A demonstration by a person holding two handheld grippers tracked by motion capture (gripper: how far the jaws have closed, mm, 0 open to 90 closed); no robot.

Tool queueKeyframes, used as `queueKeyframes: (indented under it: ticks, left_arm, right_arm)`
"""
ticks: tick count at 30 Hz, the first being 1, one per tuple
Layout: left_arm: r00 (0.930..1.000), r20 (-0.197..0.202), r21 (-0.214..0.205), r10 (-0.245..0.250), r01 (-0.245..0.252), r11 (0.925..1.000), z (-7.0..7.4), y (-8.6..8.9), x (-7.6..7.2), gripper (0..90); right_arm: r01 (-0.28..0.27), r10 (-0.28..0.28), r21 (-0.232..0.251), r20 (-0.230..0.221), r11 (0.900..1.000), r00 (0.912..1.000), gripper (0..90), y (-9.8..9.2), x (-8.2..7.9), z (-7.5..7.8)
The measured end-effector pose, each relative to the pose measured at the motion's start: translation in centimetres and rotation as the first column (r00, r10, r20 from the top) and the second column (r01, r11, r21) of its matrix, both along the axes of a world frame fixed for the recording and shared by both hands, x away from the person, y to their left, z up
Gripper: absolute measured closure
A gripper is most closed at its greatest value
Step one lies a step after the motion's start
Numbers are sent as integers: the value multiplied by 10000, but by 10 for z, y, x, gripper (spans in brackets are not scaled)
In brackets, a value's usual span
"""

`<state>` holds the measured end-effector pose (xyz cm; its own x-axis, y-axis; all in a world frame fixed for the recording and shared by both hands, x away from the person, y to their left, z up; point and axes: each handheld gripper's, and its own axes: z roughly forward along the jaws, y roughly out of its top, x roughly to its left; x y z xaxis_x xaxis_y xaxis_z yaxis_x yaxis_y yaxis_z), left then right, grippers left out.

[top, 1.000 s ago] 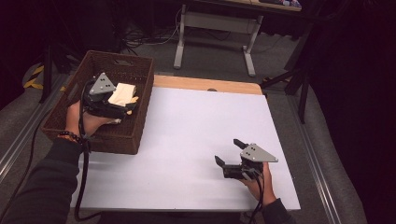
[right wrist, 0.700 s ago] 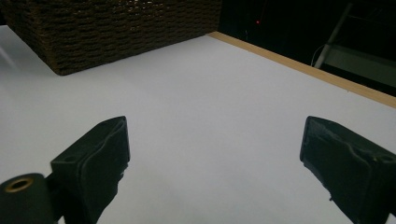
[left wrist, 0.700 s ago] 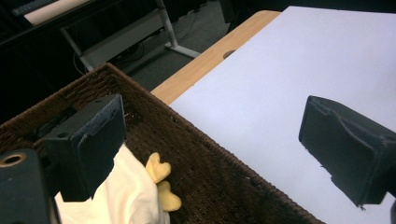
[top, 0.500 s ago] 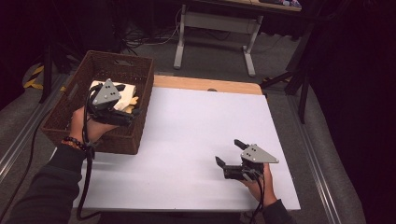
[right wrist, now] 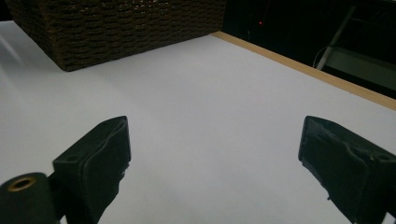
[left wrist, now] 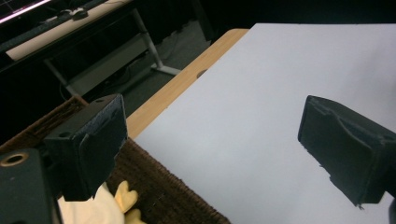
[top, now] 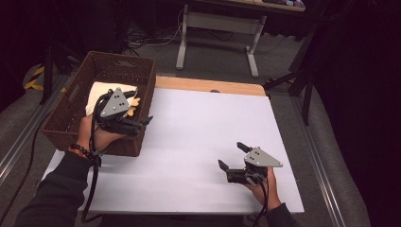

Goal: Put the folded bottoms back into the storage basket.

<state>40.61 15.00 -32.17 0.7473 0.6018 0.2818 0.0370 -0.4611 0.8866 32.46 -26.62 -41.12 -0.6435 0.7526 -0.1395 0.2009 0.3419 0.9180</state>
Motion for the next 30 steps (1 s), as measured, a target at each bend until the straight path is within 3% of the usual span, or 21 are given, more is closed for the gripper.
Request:
queueKeyframes:
  ticks: [5,9,15,25,30]
  left_arm:
    - [9997,195,45,-138,137,9999,0,-4,-6,94]
    - [9995,48,53,-323,323,9995,-3,-8,-10,91]
    - [9982,190,87,-573,572,9983,-7,-13,-17,91]
    - [9954,100,-143,-954,955,9953,-18,-18,-29,92]
    - [9941,99,-17,-1079,1079,9942,-24,-22,-35,92]
  right_arm:
    - [-46,46,-15,-3,10000,10000,96,0,-1,0]
    - [-92,93,-60,12,9999,10000,97,1,-2,0]
    - [-180,181,-101,44,9998,9998,101,2,-5,-1]
    - [-300,301,-157,99,9994,9995,103,2,-8,-2]
    - [-387,389,-205,115,9990,9992,105,3,-10,-3]
